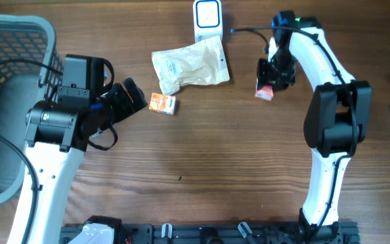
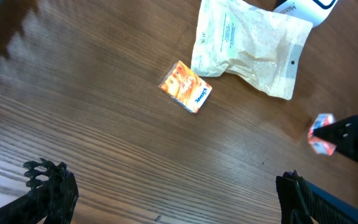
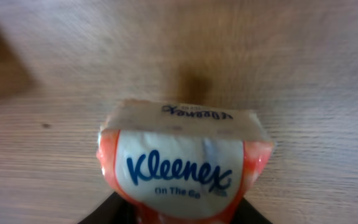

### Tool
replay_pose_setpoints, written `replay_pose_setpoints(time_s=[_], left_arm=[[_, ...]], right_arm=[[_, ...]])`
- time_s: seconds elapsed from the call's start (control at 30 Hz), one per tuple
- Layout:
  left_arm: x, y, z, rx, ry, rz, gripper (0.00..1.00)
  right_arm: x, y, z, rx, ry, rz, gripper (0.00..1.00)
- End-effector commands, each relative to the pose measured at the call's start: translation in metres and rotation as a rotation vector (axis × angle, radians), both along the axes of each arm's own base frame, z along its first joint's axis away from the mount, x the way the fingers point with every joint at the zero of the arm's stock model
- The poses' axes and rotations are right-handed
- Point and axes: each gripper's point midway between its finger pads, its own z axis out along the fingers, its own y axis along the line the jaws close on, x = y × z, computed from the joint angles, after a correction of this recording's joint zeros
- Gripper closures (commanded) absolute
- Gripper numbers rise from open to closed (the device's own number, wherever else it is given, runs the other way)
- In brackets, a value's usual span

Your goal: Scan the item barcode

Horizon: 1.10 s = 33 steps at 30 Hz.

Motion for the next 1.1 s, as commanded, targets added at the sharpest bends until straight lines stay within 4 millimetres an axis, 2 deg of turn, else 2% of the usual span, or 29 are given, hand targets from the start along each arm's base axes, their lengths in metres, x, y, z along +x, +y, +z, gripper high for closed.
replay_pose_setpoints(time_s=[0.0, 0.03, 0.07, 0.13, 0.2, 0.27, 0.33, 0.37, 0.43, 0.6, 0.63, 0.67, 0.7, 0.73, 0.8, 0.87, 0.9, 0.97, 1.0, 1.07], left_arm=[[0.001, 0.002, 0.004, 0.007, -0.017, -0.008, 0.0], [0.001, 0.002, 0.004, 0.007, -0.017, -0.008, 0.0], [0.001, 0.002, 0.004, 0.007, -0.017, -0.008, 0.0], [0.001, 0.002, 0.004, 0.007, -0.017, -0.008, 0.0], [0.001, 0.002, 0.004, 0.007, -0.017, -0.008, 0.0], [0.001, 0.002, 0.004, 0.007, -0.017, -0.008, 0.0], [0.001, 0.002, 0.004, 0.007, -0.017, -0.008, 0.0], [0.001, 0.002, 0.004, 0.007, -0.017, -0.008, 0.0], [0.001, 0.002, 0.004, 0.007, -0.017, -0.008, 0.0], [0.001, 0.002, 0.004, 0.007, -0.017, -0.008, 0.0], [0.001, 0.002, 0.004, 0.007, -0.017, -0.008, 0.0], [0.001, 0.002, 0.004, 0.007, -0.017, -0.008, 0.0], [0.001, 0.002, 0.004, 0.007, -0.017, -0.008, 0.0], [0.001, 0.002, 0.004, 0.007, -0.017, -0.008, 0.0], [0.001, 0.002, 0.004, 0.007, -0.017, -0.008, 0.0], [0.001, 0.002, 0.004, 0.007, -0.017, -0.008, 0.0], [0.001, 0.002, 0.004, 0.007, -0.017, -0.008, 0.0], [0.001, 0.002, 0.004, 0.007, -0.017, -0.008, 0.0], [0.001, 0.002, 0.004, 0.007, -0.017, -0.008, 0.0], [0.001, 0.002, 0.004, 0.007, -0.017, -0.008, 0.0]], right_arm=[[-0.008, 0.001, -0.001, 0.001, 0.01, 0.057, 0.39], [-0.004, 0.0, 0.004, 0.001, 0.0, 0.056, 0.26], [-0.003, -0.001, 0.008, 0.002, -0.004, 0.053, 0.2], [0.001, -0.01, 0.023, 0.012, -0.013, 0.05, 0.12], [0.001, -0.023, 0.028, 0.015, -0.006, 0.046, 0.07], [-0.005, -0.032, 0.024, 0.026, 0.019, 0.035, 0.22], [-0.011, -0.022, 0.017, 0.12, 0.033, 0.059, 0.41], [-0.013, -0.017, 0.015, 0.156, 0.039, 0.064, 0.45], [-0.014, -0.007, 0.01, 0.218, 0.031, 0.071, 0.46], [-0.024, -0.006, -0.022, 0.228, 0.044, 0.058, 0.55], [-0.025, -0.006, -0.025, 0.226, 0.045, 0.046, 0.63], [-0.025, -0.006, -0.027, 0.225, 0.044, 0.034, 0.78], [-0.02, -0.005, -0.026, 0.229, 0.027, 0.028, 0.83], [-0.016, 0.001, -0.021, 0.265, 0.014, 0.024, 0.85], [-0.011, 0.019, -0.007, 0.385, -0.007, 0.021, 0.95], [-0.001, 0.042, 0.015, 0.548, -0.05, 0.035, 0.95], [0.006, 0.061, 0.038, 0.709, -0.101, 0.064, 0.96], [0.012, 0.083, 0.071, 0.932, -0.174, 0.103, 0.96], [0.013, 0.091, 0.088, 1.044, -0.214, 0.124, 0.96], [0.014, 0.097, 0.103, 1.137, -0.248, 0.139, 0.96]])
